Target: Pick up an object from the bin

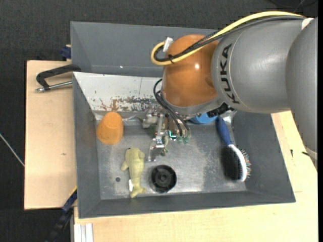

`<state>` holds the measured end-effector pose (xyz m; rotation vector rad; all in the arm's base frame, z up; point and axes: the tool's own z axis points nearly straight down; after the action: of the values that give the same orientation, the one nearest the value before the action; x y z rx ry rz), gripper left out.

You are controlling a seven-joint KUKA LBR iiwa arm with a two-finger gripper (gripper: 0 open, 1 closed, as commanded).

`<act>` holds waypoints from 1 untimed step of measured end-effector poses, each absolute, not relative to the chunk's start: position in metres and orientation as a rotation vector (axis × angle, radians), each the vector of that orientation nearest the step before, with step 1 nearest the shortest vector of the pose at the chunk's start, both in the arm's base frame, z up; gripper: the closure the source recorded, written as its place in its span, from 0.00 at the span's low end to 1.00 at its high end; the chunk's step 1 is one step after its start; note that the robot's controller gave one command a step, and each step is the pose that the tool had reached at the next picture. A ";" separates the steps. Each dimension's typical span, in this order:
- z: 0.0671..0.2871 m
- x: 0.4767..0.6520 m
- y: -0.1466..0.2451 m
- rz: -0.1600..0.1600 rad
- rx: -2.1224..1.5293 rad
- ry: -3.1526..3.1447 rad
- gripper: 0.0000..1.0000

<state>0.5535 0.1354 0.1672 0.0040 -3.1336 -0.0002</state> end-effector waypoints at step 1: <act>0.072 0.546 0.182 -0.001 0.773 -3.047 0.00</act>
Offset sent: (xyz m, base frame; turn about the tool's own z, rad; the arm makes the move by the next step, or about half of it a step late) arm -0.0088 0.0456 -0.0972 -0.4940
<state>0.5460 0.1822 0.0721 0.7731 -3.0466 -0.0005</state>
